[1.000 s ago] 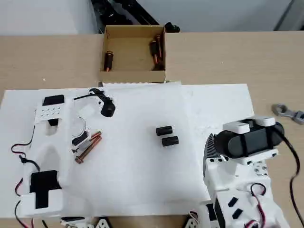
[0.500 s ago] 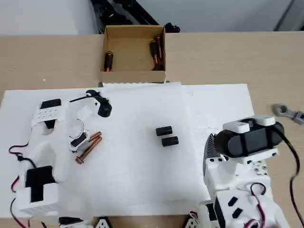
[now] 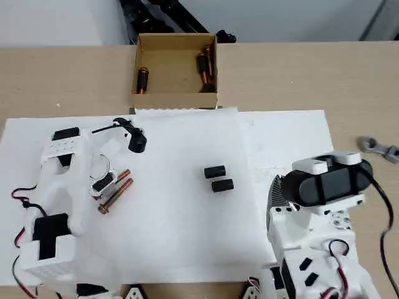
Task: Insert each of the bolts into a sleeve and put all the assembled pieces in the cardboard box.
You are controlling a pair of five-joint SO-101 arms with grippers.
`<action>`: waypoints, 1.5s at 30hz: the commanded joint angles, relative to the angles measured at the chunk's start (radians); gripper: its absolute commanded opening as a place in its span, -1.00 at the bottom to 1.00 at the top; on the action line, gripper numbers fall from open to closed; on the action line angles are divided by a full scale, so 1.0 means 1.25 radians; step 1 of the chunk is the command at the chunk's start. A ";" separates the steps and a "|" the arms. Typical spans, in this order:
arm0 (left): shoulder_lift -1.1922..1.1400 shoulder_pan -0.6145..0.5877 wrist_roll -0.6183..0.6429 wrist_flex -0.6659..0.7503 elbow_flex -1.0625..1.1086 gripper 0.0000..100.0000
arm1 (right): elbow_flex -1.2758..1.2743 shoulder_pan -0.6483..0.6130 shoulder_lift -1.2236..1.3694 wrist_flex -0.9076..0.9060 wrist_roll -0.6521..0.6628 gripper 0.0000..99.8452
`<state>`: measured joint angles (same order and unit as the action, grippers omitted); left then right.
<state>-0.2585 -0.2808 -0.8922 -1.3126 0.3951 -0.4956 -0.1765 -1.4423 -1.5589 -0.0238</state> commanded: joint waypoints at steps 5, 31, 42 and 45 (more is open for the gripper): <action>-0.039 -0.053 0.039 0.011 -0.046 -0.99 | -0.001 0.001 -0.003 0.010 0.006 -0.99; 0.739 0.041 0.276 -0.309 -0.144 -0.99 | -0.001 0.001 -0.008 0.017 -0.023 -0.99; 0.779 0.041 -0.033 -0.331 -0.169 -0.99 | -0.001 -0.001 -0.006 0.018 -0.022 -0.99; 0.757 0.037 -0.226 -0.330 -0.154 -0.99 | -0.001 -0.001 -0.002 0.018 -0.022 -0.99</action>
<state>0.6897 -0.2348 -0.9459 -1.7223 0.2217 -0.4956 -0.1765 -1.4500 -1.5589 -0.0422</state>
